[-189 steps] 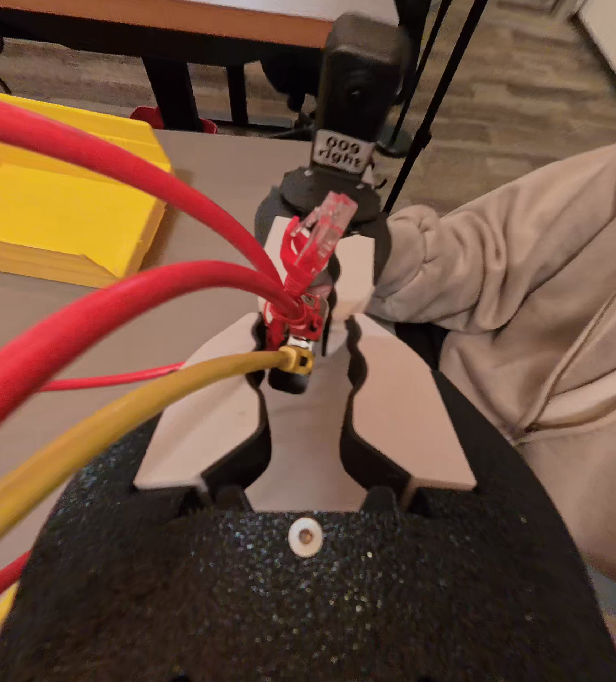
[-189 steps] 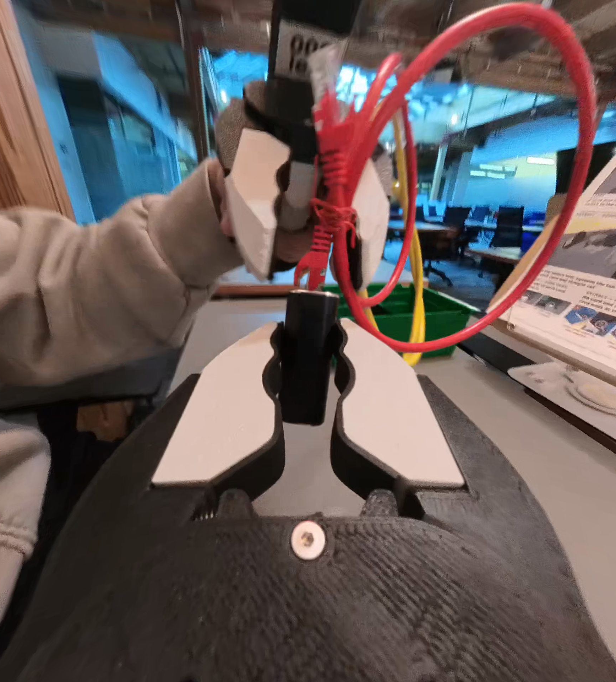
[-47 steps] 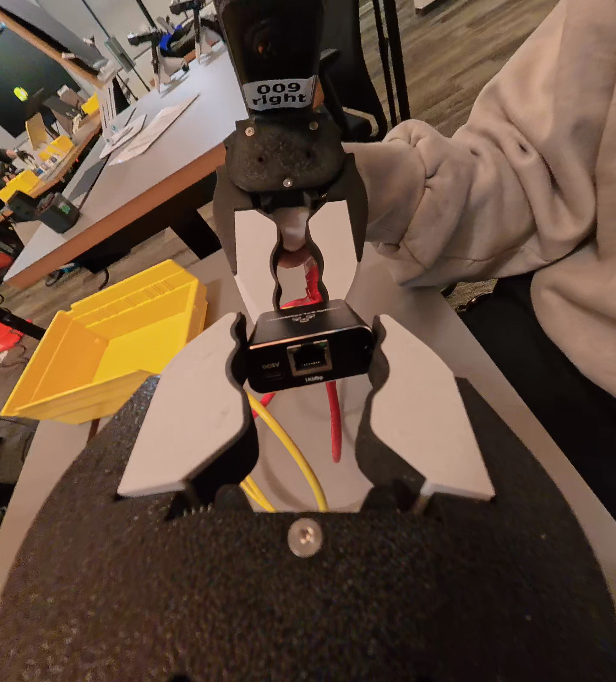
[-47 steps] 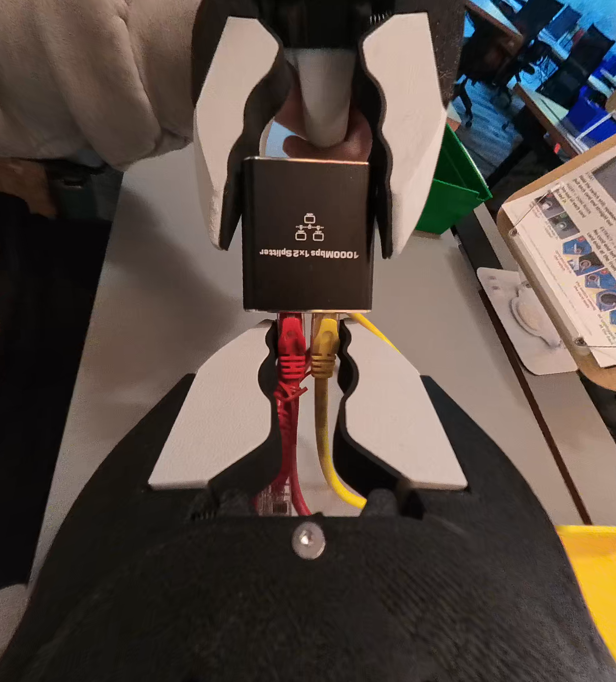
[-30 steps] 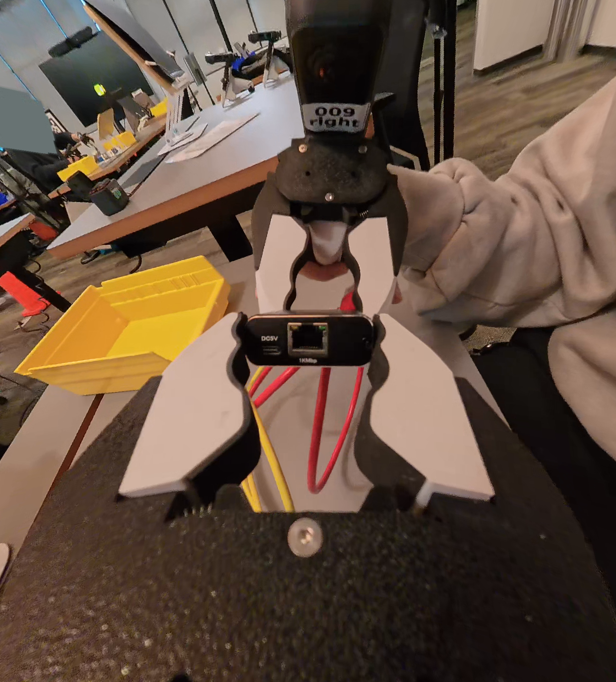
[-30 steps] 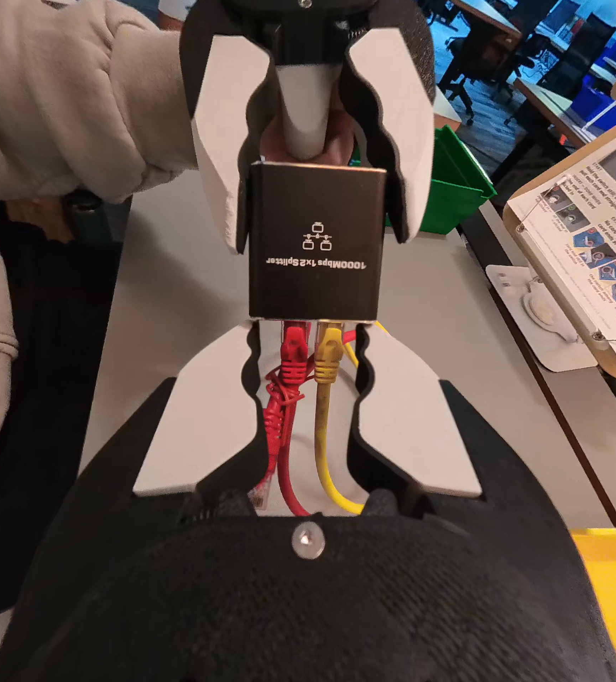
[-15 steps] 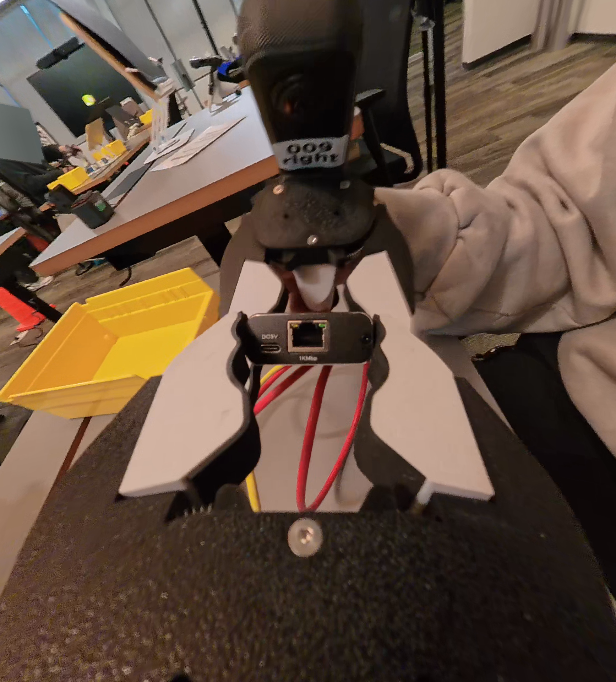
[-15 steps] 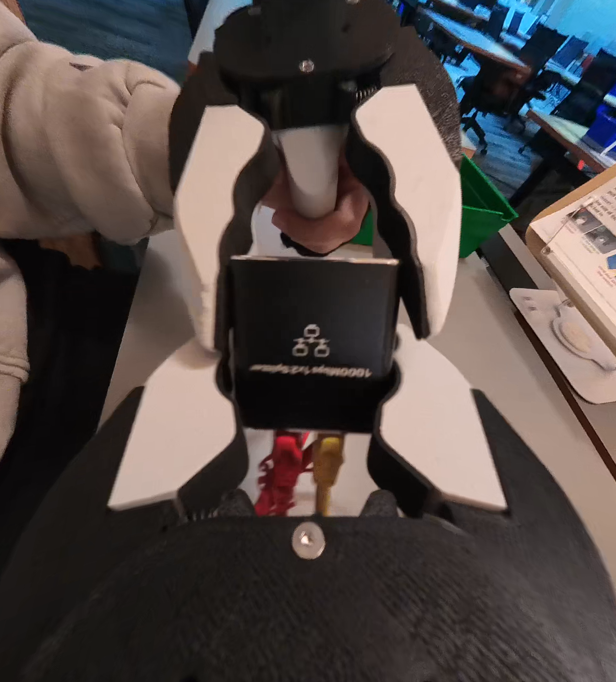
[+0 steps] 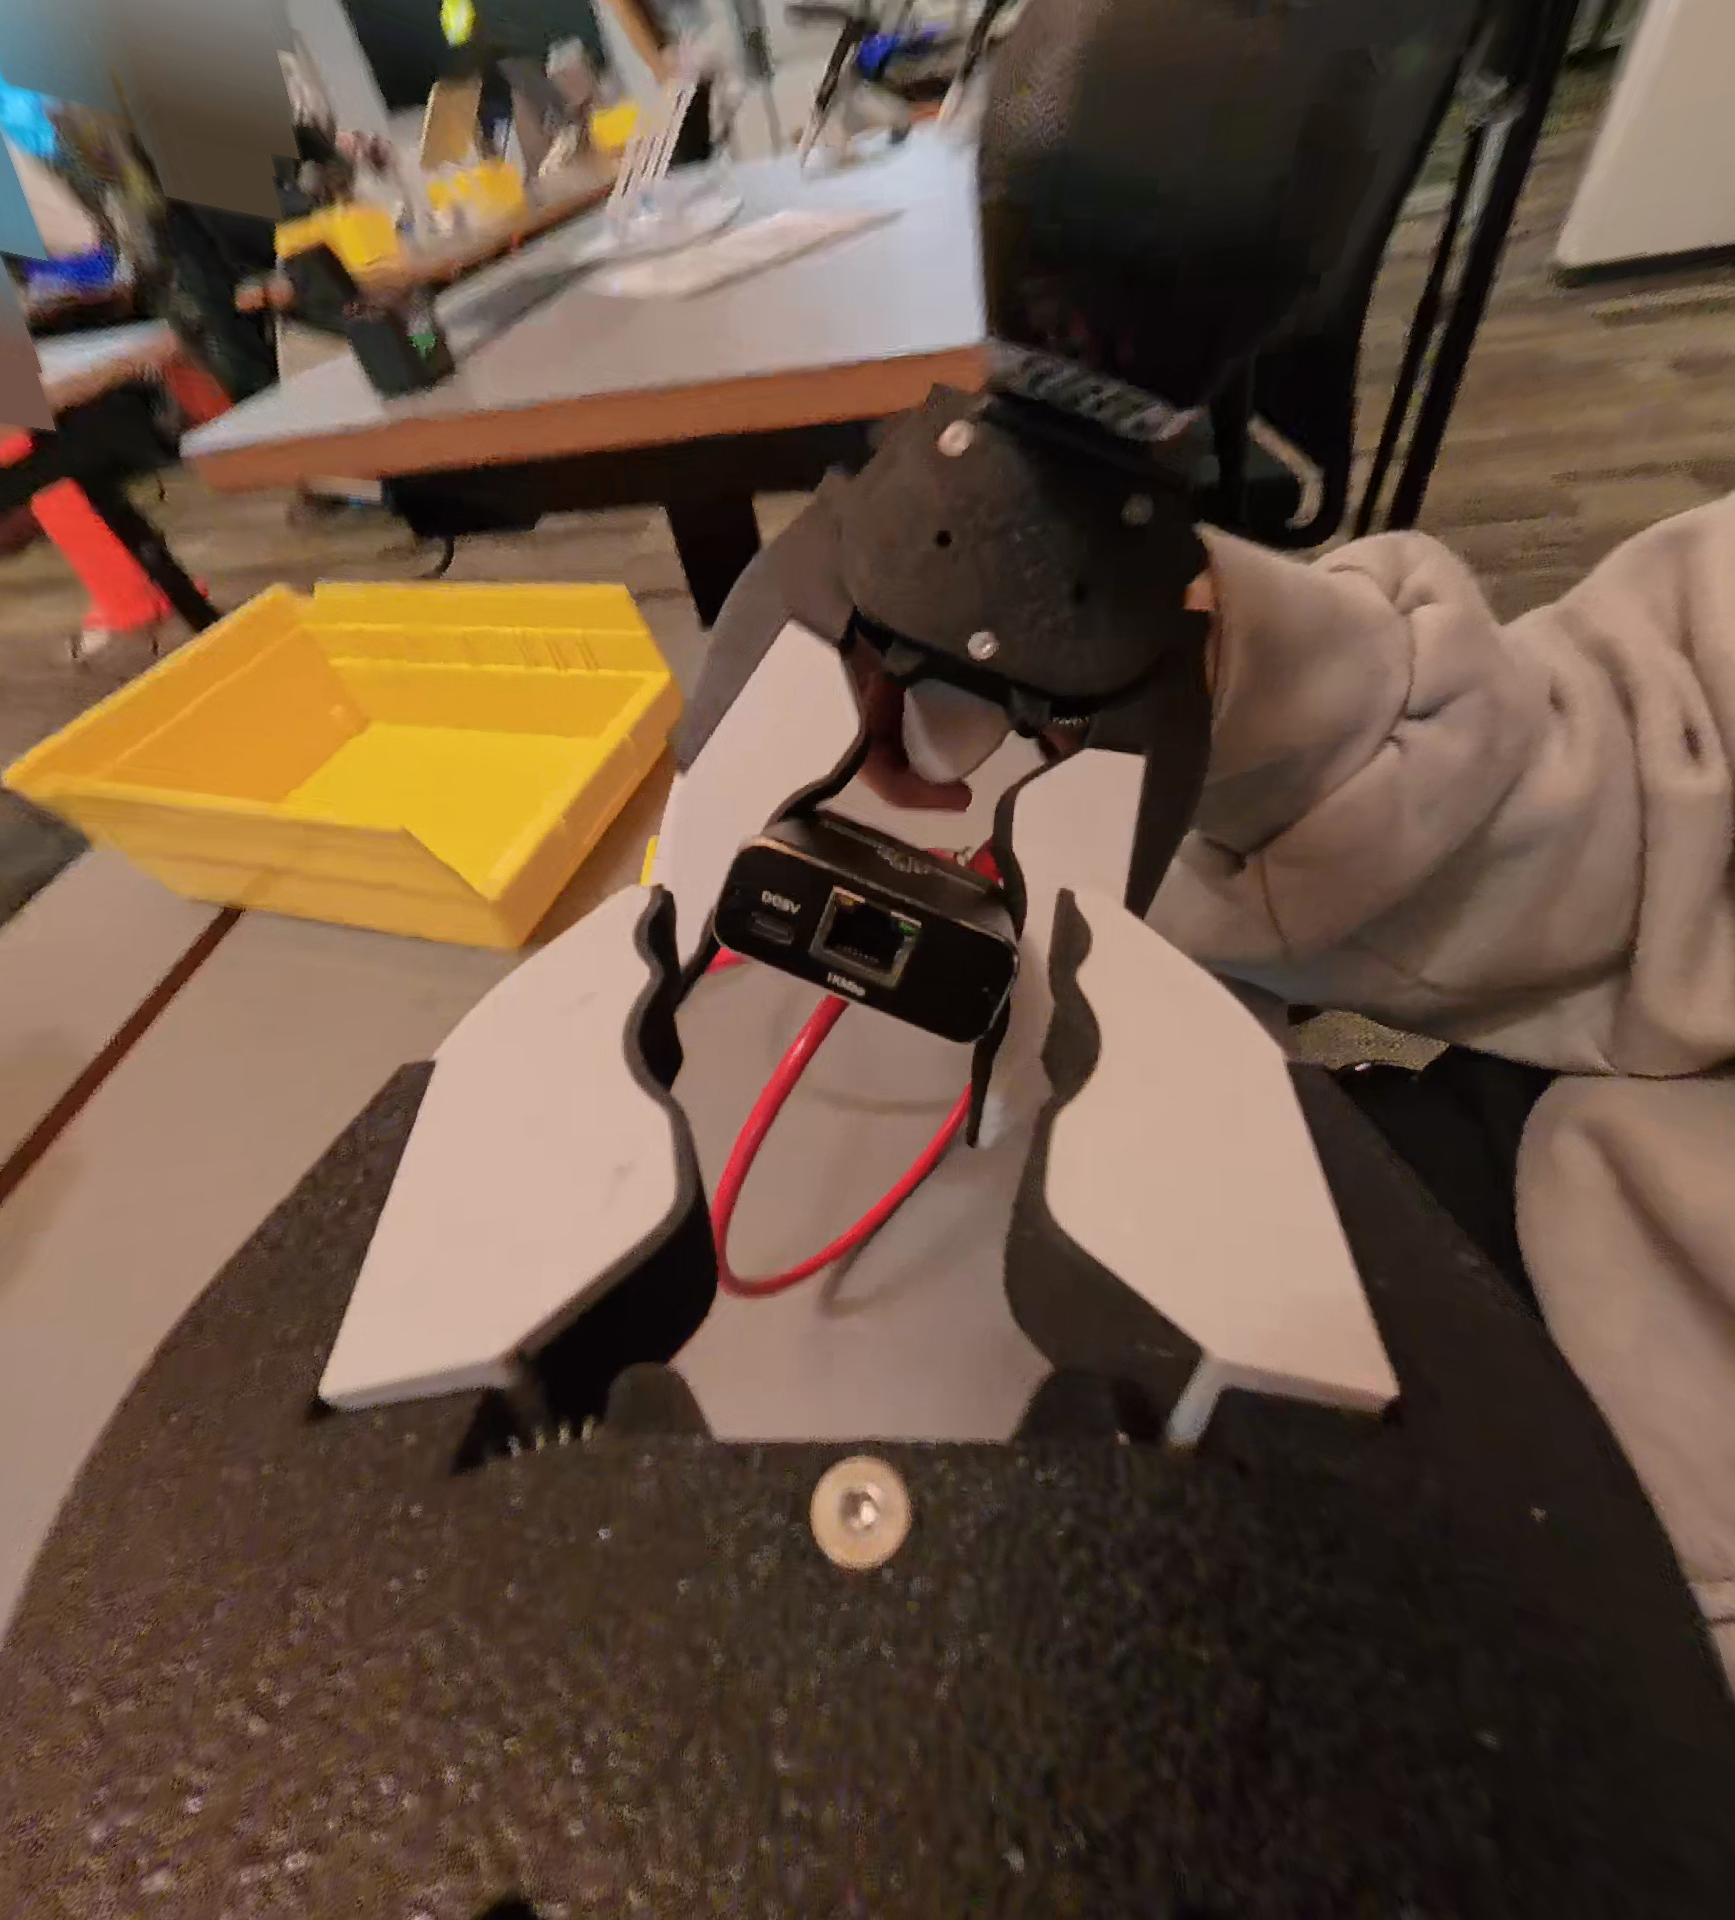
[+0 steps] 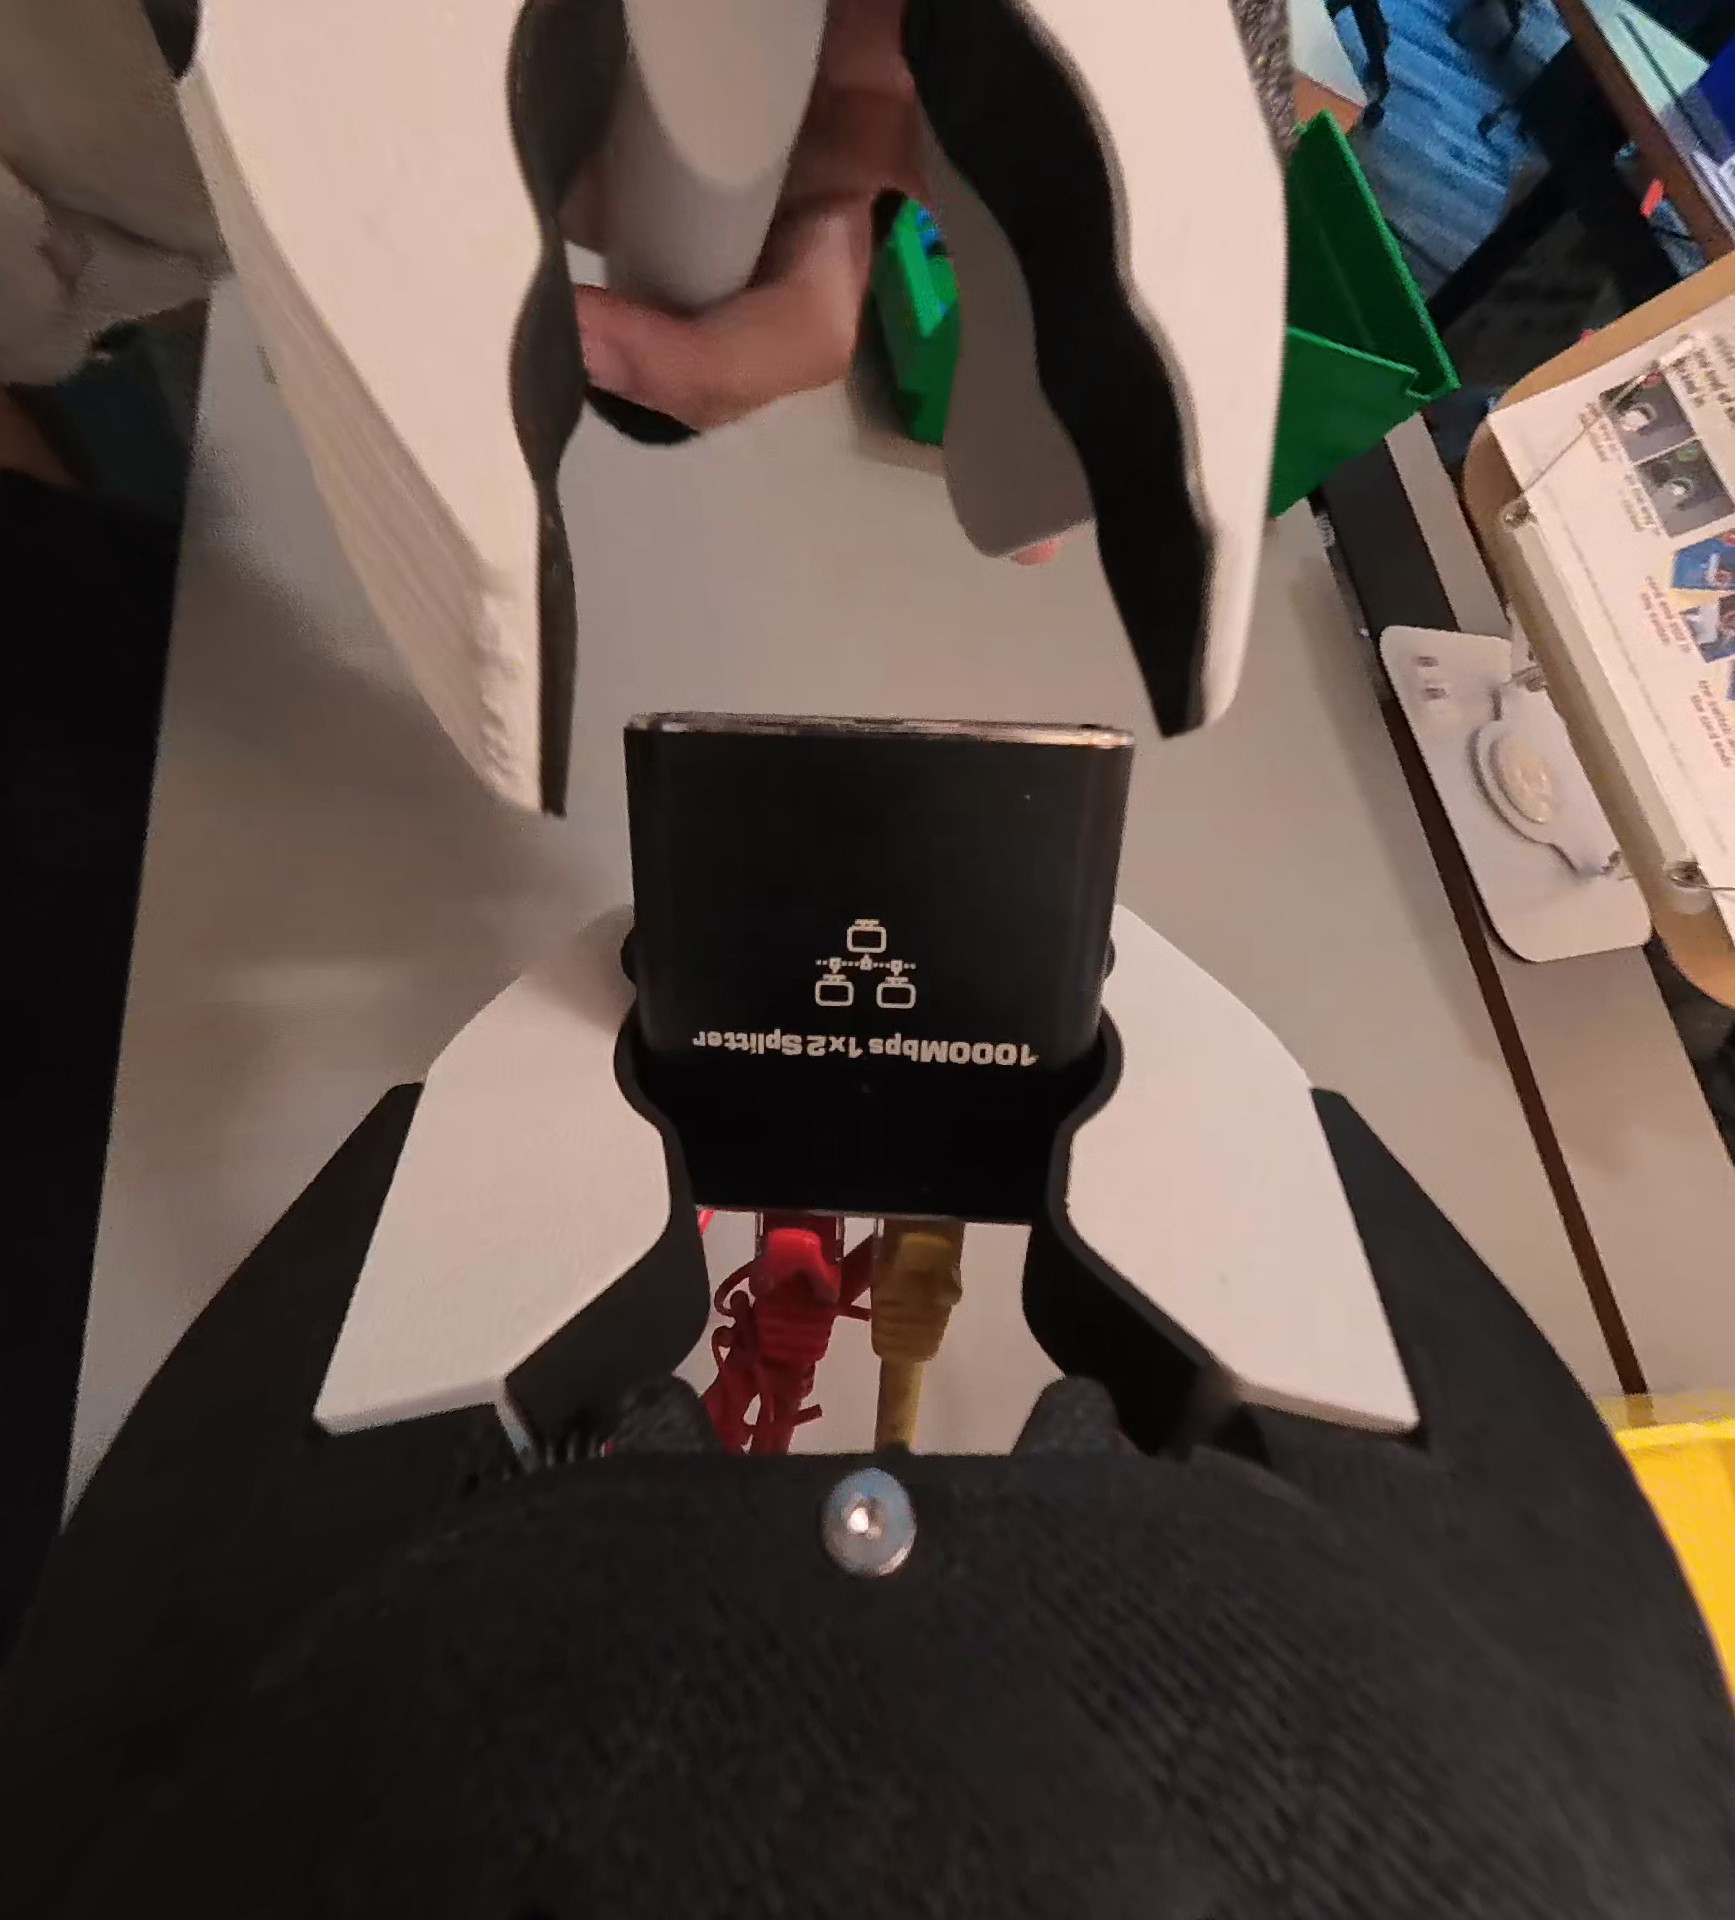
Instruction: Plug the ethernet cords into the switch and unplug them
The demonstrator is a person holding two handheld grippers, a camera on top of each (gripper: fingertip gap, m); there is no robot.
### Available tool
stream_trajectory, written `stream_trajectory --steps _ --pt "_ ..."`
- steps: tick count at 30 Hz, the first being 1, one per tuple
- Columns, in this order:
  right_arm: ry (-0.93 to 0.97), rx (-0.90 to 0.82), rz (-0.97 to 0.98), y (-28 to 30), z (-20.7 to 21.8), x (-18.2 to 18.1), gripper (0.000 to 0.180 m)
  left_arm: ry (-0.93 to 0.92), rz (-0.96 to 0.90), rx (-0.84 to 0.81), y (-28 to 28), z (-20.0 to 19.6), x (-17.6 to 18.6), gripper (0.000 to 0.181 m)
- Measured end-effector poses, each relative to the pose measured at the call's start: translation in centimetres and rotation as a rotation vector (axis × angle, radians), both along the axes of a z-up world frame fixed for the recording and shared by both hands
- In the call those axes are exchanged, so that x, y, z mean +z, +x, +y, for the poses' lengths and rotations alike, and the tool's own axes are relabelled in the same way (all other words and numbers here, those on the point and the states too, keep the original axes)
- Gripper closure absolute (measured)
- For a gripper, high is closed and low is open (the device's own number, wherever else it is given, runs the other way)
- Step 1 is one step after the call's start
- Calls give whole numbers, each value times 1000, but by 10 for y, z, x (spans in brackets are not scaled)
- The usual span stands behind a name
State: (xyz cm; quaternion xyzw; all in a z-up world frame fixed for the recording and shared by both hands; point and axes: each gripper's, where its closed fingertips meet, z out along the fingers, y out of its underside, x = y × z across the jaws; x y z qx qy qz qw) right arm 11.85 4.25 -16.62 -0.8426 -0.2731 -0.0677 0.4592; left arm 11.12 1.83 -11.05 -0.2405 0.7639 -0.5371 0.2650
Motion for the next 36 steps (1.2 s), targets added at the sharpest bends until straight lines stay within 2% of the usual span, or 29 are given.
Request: stream_trajectory --steps 2,4,6,8,10,15,18,21,25,28,31,34,36 --pt "-10 -24 -42 3 1 -1 103 27 85 72 5 3 -11 111" --pt "-13 -37 -86 4 2 -1 102 -46 155 138 8 4 -13 111" --pt "-27 -30 -119 3 2 -3 102 -249 242 179 10 4 -7 130" --pt "-8 -28 -141 2 3 0 103 -433 390 139 7 1 -8 148" --pt "-5 -18 -176 3 3 -1 103 -527 475 93 4 -1 -12 150" --pt "-2 -12 -201 3 4 -1 103 -673 541 31 2 -1 -15 152" --pt "42 48 -233 -1 3 3 103 -657 526 -19 -1 -3 -17 153" --pt "167 107 -209 -9 4 20 104 -784 528 -102 -3 -3 -8 154" --pt "172 140 -187 -12 1 15 103 -914 560 -138 -1 1 -12 154" --pt "270 147 -98 -13 -2 30 100 -1070 550 -172 -1 14 -3 155" --pt "295 171 6 -17 -2 31 101 -1095 546 -162 0 16 -6 155" --pt "273 90 -85 -5 13 17 91 -1169 571 -106 7 19 -8 154" --pt "303 62 -137 -1 21 15 96 -1223 570 -71 12 26 -8 154"
